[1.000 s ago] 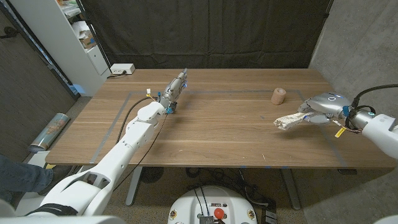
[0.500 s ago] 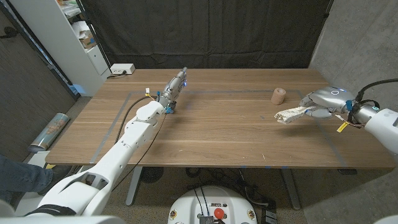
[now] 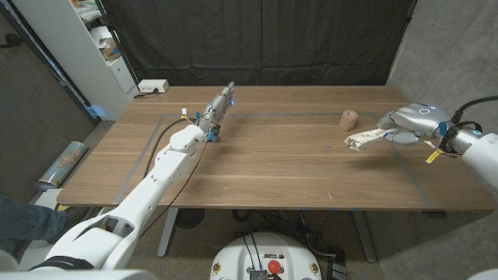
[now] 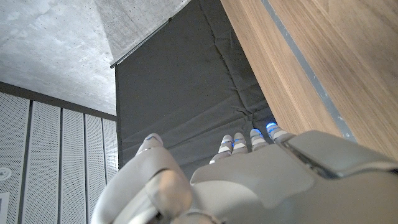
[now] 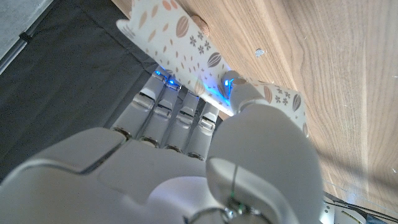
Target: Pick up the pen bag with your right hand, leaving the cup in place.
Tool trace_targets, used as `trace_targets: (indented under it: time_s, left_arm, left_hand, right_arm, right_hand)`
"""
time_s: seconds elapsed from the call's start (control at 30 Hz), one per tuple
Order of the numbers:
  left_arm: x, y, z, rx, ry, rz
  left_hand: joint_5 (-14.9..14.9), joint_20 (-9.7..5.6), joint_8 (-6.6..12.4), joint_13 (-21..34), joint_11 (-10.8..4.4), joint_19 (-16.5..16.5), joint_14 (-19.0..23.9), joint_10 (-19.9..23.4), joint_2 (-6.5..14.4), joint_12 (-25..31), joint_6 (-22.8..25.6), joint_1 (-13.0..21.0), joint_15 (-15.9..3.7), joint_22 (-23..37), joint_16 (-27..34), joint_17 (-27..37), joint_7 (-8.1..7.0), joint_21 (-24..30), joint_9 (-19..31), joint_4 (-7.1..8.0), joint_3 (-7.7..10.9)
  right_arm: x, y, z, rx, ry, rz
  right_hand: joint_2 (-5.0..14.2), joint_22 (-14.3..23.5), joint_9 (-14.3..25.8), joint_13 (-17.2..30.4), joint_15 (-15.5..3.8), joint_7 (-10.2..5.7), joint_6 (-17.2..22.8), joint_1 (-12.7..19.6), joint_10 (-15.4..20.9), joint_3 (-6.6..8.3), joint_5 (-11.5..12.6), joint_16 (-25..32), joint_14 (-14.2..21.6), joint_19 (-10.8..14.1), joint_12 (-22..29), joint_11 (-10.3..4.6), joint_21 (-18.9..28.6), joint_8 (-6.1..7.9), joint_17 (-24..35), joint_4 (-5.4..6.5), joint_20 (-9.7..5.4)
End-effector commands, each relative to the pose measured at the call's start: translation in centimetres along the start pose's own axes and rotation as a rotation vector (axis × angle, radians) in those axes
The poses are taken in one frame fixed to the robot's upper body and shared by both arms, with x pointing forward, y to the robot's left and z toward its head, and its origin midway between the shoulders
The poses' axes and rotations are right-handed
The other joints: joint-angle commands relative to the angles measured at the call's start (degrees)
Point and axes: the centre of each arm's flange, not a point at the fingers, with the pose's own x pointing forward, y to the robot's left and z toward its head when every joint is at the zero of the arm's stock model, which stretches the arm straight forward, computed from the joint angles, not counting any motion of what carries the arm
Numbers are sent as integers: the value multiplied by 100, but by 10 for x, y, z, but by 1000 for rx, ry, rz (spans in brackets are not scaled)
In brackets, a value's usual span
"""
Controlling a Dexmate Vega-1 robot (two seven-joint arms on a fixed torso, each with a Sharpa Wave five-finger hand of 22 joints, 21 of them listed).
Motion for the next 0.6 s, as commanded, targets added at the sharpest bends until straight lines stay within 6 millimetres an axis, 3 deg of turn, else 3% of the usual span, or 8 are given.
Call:
trace_targets:
  time_s: [0.03, 0.6]
  left_arm:
    - [2, 1, 5, -3, -16, -8]
    - [-4, 14, 10, 13, -14, -23]
  left_hand:
    - [-13, 30, 16, 8, 4, -447, -444, -97, 43, 58, -42, -3, 32, 11, 19, 35, -27, 24, 32, 11, -20]
    - [-14, 30, 18, 8, 3, -456, -448, -97, 47, 59, -38, -2, 30, 11, 18, 34, -26, 23, 32, 6, -28]
  right_arm:
    - [-2, -11, -2, -16, 8, -8]
    - [1, -15, -1, -8, 18, -16]
  right_hand:
    - [75, 13, 7, 9, -616, -19, 64, 8, 45, 31, -44, -6, 77, -3, -18, -6, -20, -14, 17, 15, 31]
    - [76, 13, 11, 8, -607, -8, 71, 16, 43, 42, -83, -74, 19, -23, -74, -60, -29, -41, 14, 6, 38]
